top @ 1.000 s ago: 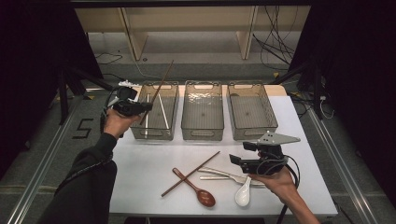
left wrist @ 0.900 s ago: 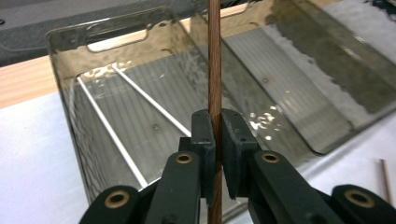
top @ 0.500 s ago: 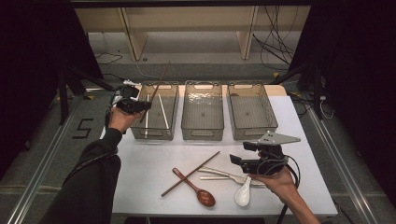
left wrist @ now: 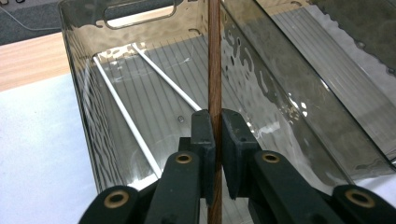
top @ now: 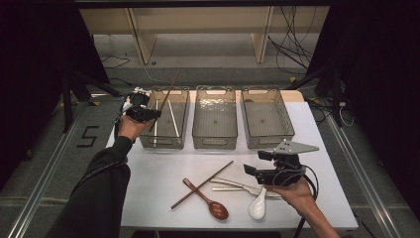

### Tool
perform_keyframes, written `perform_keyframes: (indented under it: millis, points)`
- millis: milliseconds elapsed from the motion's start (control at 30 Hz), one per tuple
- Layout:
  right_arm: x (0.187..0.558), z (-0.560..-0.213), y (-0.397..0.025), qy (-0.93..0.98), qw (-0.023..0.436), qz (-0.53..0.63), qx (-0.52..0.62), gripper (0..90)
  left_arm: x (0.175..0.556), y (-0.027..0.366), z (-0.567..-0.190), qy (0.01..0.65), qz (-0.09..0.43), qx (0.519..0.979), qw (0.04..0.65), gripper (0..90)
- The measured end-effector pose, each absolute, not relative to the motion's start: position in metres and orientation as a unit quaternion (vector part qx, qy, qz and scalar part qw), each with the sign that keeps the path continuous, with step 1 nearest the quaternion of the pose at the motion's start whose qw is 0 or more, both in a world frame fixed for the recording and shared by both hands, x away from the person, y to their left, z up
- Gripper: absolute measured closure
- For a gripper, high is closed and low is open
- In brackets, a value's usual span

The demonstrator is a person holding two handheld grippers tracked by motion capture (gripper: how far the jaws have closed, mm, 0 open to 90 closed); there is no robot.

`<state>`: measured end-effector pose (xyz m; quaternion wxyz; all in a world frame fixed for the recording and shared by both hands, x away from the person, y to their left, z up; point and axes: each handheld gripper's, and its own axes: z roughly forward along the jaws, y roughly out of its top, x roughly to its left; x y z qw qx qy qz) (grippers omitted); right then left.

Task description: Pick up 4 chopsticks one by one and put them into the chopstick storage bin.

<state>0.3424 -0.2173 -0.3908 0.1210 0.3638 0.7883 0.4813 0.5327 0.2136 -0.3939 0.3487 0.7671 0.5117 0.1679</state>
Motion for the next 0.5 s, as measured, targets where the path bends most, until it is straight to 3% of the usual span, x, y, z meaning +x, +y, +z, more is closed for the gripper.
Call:
perform_keyframes:
  millis: [500]
  points:
    - [0.342, -0.391, -0.217, 0.789, 0.119, 0.481, 0.363, 27.4, 0.535, 0.215, -0.412, 0.524, 0.162, 0.766, 0.335, 79.4]
